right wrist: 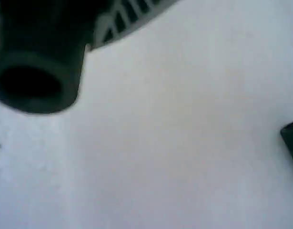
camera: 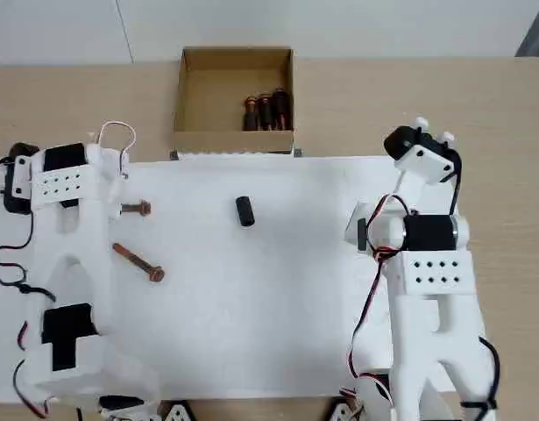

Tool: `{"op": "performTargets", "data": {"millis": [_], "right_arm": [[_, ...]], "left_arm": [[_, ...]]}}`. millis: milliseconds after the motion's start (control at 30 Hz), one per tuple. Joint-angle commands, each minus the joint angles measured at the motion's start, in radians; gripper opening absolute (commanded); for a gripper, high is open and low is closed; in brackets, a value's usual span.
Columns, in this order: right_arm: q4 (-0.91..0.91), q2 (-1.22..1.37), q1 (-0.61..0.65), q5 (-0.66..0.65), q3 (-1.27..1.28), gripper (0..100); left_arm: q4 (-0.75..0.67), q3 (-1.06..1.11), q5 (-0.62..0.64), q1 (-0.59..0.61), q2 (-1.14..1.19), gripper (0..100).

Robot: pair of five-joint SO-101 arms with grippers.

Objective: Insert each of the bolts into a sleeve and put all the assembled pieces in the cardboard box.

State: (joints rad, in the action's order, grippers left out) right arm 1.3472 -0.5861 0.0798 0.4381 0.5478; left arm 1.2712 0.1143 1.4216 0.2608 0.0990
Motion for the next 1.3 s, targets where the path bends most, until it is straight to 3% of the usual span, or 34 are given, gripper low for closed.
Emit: {"op": "performTargets", "data": {"millis": [0,100,233,367,500,800,1000,1267], "right_arm": [[-0.016,-0.027,-0.001,-0.006,-0.006,0.3],[-0.01,-0.031,-0.001,-0.006,-0.006,0.3],[-0.008,-0.036,-0.005,-0.008,-0.006,0.3],[-0.007,-0.036,-0.005,-0.008,-0.006,0.3],[-0.008,-0.036,-0.005,-0.008,-0.006,0.3],[-0.01,-0.03,-0.005,-0.008,-0.006,0.3],[-0.01,-0.031,-0.001,-0.005,-0.006,0.3],[-0.008,-0.028,-0.001,-0.006,-0.006,0.3]], "left_arm": [[-0.009,-0.044,-0.009,-0.006,-0.017,17],[-0.009,-0.045,-0.091,-0.006,-0.018,17],[0.034,-0.054,-0.318,0.002,-0.035,17],[0.094,-0.059,-0.62,0.0,-0.097,17],[0.118,-0.061,-0.839,0.002,-0.146,17],[0.184,-0.062,-1.553,0.003,-0.137,17],[0.189,-0.062,-1.886,0.003,-0.137,16],[0.175,-0.062,-2.232,0.017,-0.137,9]]}}
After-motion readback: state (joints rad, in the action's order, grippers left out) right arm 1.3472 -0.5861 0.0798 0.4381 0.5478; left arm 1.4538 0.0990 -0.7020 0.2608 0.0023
